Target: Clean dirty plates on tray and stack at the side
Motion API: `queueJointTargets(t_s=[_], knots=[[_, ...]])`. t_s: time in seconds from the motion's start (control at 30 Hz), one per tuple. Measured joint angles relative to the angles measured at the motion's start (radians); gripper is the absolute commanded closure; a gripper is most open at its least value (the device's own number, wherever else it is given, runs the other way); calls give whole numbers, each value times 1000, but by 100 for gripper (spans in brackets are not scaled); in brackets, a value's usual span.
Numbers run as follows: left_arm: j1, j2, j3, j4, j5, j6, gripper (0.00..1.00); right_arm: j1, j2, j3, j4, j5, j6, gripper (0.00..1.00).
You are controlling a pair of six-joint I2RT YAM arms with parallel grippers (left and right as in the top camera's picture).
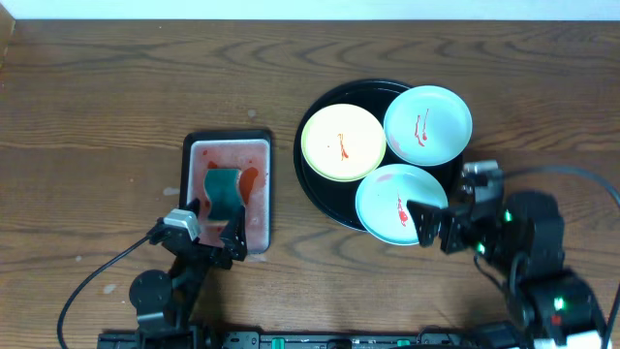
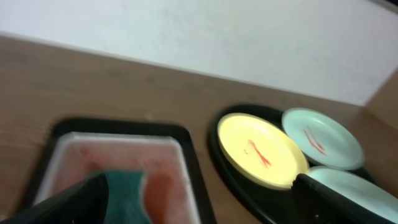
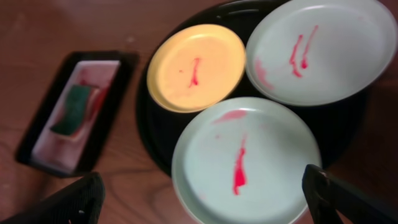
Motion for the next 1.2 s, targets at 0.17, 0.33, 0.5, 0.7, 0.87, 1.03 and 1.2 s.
queueJointTargets(t_s=[0.17,0.33,0.5,0.7,0.87,1.03,1.2], knots=[[0,104,142,-175,29,16,6,0,126,101,-17,81,-59,1],[0,327,393,-358,-33,62,6,0,134,110,-7,115,-76,1],[-34,620,609,-523,-148,80,6,0,134,112,-32,130,-100,1],[-200,930,785,-650,-343,83,6,0,134,113,-69,168,-121,1],[-309,1119,801,-601,-412,92,6,0,134,114,-99,180,-122,1],[-314,1257,801,-512,-439,98,6,0,134,114,-153,193,-126,1],[-314,1346,801,-480,-450,97,6,0,134,114,-166,204,-126,1]])
